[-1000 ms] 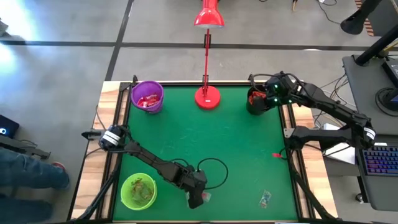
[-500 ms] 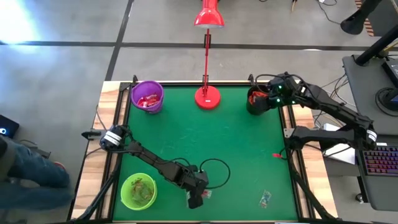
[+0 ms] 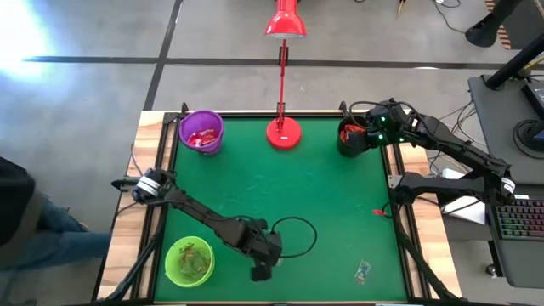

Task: Sort candy
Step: Put the orange gummy into the light green bucket

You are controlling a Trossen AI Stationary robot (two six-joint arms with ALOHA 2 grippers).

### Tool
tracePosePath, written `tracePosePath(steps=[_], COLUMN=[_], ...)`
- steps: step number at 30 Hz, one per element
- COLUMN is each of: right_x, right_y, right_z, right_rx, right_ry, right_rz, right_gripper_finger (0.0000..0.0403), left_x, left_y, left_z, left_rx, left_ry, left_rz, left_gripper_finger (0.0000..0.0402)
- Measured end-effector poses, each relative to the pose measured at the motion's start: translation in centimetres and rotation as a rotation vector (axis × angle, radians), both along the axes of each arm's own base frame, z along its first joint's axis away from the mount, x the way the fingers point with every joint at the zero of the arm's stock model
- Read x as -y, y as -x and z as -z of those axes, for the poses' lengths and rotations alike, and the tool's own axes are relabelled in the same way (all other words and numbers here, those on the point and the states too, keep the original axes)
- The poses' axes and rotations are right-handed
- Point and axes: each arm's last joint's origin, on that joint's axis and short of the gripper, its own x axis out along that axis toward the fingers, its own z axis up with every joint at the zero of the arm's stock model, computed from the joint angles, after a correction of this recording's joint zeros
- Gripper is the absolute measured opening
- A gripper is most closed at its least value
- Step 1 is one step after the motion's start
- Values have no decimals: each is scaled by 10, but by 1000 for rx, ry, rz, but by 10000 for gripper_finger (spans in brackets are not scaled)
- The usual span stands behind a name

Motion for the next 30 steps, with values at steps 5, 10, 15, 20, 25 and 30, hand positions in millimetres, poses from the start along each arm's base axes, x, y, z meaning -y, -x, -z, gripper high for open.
tracePosePath(steps=[5,10,15,20,25,30], right_x=[0,0,-1,-1,-1,-1], right_y=[0,1,1,1,1,1], right_z=[0,1,1,2,2,2], right_rx=[-2,-17,-30,-31,-33,-38], right_ry=[2,9,13,13,19,18], right_rz=[-1,-14,-26,-27,-33,-36], right_gripper_finger=[171,171,171,171,171,171], left_x=[0,3,5,16,33,44], left_y=[11,32,68,109,144,174], left_z=[-22,-60,-98,-127,-145,-147], left_rx=[-118,-157,-194,-221,-242,-339], left_ry=[-91,-142,-135,-86,10,-13], left_rz=[32,64,20,-31,-80,-154], left_gripper_finger=[0,0,0,0,0,0])
